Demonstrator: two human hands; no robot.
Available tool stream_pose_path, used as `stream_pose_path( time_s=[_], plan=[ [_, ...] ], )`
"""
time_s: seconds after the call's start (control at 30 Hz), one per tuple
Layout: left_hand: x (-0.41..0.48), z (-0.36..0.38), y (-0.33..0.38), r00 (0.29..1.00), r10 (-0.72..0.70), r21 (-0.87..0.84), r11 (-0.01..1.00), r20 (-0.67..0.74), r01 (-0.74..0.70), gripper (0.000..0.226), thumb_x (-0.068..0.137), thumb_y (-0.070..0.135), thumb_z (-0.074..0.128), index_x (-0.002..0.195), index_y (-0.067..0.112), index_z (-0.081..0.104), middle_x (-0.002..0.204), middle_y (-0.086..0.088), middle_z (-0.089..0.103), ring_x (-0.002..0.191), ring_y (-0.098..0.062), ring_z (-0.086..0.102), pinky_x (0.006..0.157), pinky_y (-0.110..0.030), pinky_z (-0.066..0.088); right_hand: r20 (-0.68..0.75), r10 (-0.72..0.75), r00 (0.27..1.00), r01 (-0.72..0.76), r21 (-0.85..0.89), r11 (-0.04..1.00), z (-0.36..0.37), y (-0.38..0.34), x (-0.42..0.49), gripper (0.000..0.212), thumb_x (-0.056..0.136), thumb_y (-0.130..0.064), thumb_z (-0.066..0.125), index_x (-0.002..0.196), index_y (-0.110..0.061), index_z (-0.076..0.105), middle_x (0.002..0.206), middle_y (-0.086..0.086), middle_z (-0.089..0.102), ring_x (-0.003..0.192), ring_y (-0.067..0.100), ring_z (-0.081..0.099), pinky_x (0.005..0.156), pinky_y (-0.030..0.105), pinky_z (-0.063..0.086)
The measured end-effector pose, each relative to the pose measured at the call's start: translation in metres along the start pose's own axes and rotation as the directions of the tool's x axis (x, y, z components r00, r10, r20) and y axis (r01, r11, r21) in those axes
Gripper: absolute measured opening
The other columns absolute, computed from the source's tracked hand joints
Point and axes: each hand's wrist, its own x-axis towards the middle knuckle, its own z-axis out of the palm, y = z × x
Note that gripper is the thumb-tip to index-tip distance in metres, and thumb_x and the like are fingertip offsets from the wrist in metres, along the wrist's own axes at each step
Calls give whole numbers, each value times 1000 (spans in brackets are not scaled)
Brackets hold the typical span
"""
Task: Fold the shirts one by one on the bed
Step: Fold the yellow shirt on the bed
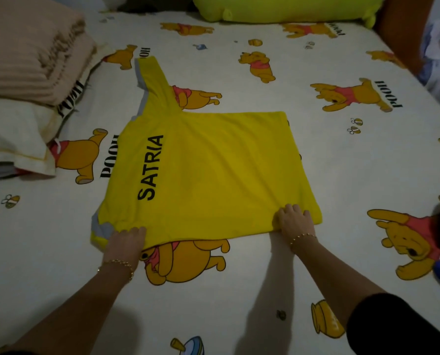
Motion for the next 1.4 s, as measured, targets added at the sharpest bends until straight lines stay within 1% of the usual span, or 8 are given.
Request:
stream_pose_path(
  time_s=[0.07, 0.13, 0.23, 0.73, 0.87, 1.03, 1.3, 1.4],
  plan=[
    [-2, -2, -3, 998, -35, -4, 999, 55, 35, 38, 46, -11, 83, 76, 1, 64, 54, -11, 58, 41, -25, 58, 38, -29, 43, 49, -10, 999, 11, -8, 1000, 2, 3, 3, 28, 98, -18, 40, 121, -16, 55, 124, 9, 52, 119, 29, 45, 92, 40, 39],
    [-9, 0, -1, 980, -82, 55, 996, 180, 73, 29, 86, 3, 58, 115, 8, 57, 92, -8, 67, 78, -23, 67, 59, -31, 50, 98, -22, 995, 24, -13, 1000, 1, 5, -2, 31, 100, -21, 36, 127, -18, 51, 130, 7, 50, 124, 27, 42, 97, 40, 36],
    [-25, 3, 4, 958, -61, 103, 994, 280, 34, 39, 98, 13, 38, 136, 17, 36, 119, 0, 59, 104, -15, 60, 77, -28, 47, 133, -46, 990, 46, -2, 999, 2, 8, -23, 33, 100, -25, 37, 131, -20, 50, 134, 6, 48, 125, 27, 40, 99, 40, 35],
    [-164, 3, 4, 914, -66, -54, 994, 400, 96, 44, 94, 7, 40, 137, 12, 39, 116, -8, 60, 102, -23, 60, 80, -34, 46, 282, -65, 957, 58, 34, 998, 17, -17, -159, 37, 99, -23, 42, 136, -21, 45, 138, 7, 44, 129, 28, 38, 102, 40, 34],
    [-189, -3, -7, 968, 11, -192, 981, 250, 38, 50, 56, 26, 86, 93, 16, 55, 79, -5, 65, 70, -27, 63, 68, -39, 47, 311, -18, 950, 10, 28, 1000, 16, -41, -179, 34, 99, -11, 40, 133, -10, 40, 135, 11, 46, 127, 29, 40, 102, 41, 36],
    [-210, -15, -42, 986, -100, -279, 951, 135, 135, 92, 22, 50, 92, 98, 16, 54, 93, -6, 56, 85, -30, 58, 80, -51, 42, 288, -123, 950, 53, 240, 969, 8, -110, -196, 35, 94, -12, 49, 128, -11, 40, 128, 12, 48, 121, 30, 45, 96, 40, 41],
    [-207, 5, -80, 902, -271, -319, 868, 337, 380, 107, 48, 55, 86, 131, 8, 39, 128, -14, 43, 117, -30, 42, 93, -41, 38, 413, -242, 878, -172, 744, 646, -26, -263, -207, 30, 86, -38, 62, 94, -10, 69, 91, 10, 68, 90, 24, 62, 75, 32, 50],
    [-199, 14, -83, 930, -214, -399, 857, 300, 326, 111, 53, 51, 86, 141, 8, 33, 144, -14, 34, 130, -31, 35, 103, -44, 33, 507, -183, 842, -402, 817, 413, -37, -301, -204, 46, 84, -51, 63, 68, -9, 58, 63, 8, 48, 60, 20, 46, 59, 29, 36]
  ],
)
